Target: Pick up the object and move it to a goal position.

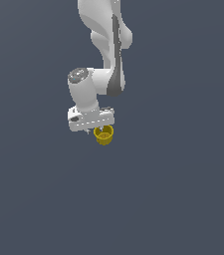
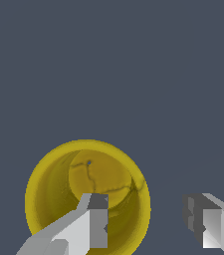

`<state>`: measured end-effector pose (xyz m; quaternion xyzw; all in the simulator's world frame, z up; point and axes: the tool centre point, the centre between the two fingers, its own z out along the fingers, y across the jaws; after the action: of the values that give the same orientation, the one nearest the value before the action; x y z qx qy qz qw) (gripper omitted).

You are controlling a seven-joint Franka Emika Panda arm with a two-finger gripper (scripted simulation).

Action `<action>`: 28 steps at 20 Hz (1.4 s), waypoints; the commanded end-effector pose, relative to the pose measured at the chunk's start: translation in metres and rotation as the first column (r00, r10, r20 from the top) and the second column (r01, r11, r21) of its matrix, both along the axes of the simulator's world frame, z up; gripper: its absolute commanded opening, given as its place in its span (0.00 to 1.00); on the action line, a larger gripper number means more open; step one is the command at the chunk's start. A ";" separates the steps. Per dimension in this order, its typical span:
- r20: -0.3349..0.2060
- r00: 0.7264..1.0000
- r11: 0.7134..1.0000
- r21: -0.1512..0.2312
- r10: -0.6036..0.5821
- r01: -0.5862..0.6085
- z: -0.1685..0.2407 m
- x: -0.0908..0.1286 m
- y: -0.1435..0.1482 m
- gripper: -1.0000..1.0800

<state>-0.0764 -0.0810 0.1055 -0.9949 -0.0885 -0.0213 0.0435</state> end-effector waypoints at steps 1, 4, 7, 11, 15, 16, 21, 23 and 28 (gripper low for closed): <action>0.004 1.000 1.000 0.003 0.008 -0.008 -0.003 -0.004 -0.003 0.62; 0.006 1.000 1.000 0.004 0.013 -0.013 -0.004 -0.007 -0.005 0.62; 0.006 1.000 1.000 0.004 0.012 -0.012 -0.004 -0.006 -0.005 0.62; 0.006 1.000 1.000 0.004 0.012 -0.012 -0.009 -0.006 -0.005 0.62; 0.006 1.000 1.000 0.004 0.012 -0.012 -0.024 -0.007 -0.004 0.62; 0.006 1.000 1.000 0.004 0.013 -0.013 -0.027 -0.007 -0.003 0.62; 0.006 1.000 1.000 0.004 0.013 -0.013 -0.035 -0.007 -0.003 0.62; 0.006 1.000 1.000 0.004 0.013 -0.013 -0.035 -0.007 -0.003 0.00; 0.006 1.000 1.000 0.004 0.013 -0.013 -0.035 -0.007 -0.003 0.00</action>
<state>-0.0830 -0.0834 0.0715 -0.9941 -0.0954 -0.0250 0.0452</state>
